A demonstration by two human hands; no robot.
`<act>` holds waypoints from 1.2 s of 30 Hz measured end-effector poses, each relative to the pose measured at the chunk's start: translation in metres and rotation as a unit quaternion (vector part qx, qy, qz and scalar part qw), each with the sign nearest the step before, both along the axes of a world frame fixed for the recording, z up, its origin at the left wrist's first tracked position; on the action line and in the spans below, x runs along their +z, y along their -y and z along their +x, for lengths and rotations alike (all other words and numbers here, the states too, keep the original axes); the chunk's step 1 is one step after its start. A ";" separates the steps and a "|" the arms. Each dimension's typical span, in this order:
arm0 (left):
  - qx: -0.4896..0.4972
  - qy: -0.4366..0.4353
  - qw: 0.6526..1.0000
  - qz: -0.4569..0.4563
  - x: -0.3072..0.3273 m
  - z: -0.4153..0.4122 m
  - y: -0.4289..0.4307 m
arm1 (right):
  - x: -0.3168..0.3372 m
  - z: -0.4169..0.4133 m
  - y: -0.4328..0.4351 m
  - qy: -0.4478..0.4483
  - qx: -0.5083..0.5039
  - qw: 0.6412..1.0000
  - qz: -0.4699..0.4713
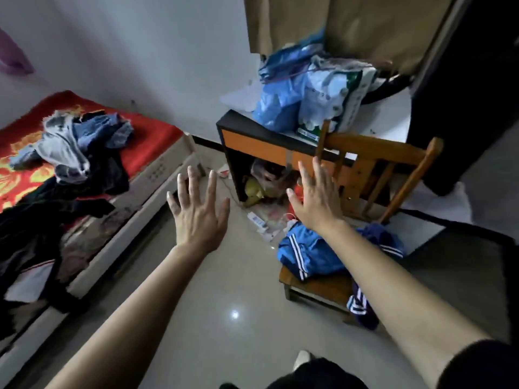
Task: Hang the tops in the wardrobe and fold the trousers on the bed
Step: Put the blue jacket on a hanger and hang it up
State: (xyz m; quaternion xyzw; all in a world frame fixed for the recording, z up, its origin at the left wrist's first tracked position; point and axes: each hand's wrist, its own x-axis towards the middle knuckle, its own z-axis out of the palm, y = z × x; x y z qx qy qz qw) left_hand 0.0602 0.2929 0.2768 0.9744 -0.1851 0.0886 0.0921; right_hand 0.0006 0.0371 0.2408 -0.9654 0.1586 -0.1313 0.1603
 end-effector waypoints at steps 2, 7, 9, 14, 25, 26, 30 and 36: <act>-0.036 -0.034 0.999 0.020 -0.014 0.008 0.041 | -0.023 -0.018 0.035 -0.037 -0.039 0.998 0.019; -0.123 -0.089 0.987 0.045 -0.067 0.027 0.131 | -0.083 -0.056 0.105 -0.122 -0.147 0.980 0.056; -0.152 -0.114 0.981 0.050 -0.106 0.031 0.160 | -0.114 -0.067 0.119 -0.135 -0.185 0.972 0.063; -0.207 -0.221 0.950 0.072 -0.237 0.024 0.211 | -0.214 -0.092 0.121 -0.175 -0.251 0.945 0.118; -0.303 -0.256 0.914 0.089 -0.467 0.050 0.286 | -0.425 -0.063 0.105 -0.138 -0.254 0.946 0.145; -0.312 -0.246 0.912 0.099 -0.477 0.054 0.291 | -0.434 -0.058 0.107 -0.144 -0.245 0.948 0.145; -0.378 -0.177 0.901 0.116 -0.499 0.053 0.277 | -0.436 -0.042 0.117 -0.110 -0.278 0.953 0.037; -0.425 -0.092 0.898 0.061 -0.514 0.019 0.214 | -0.393 -0.008 0.191 0.034 -0.514 0.853 -0.084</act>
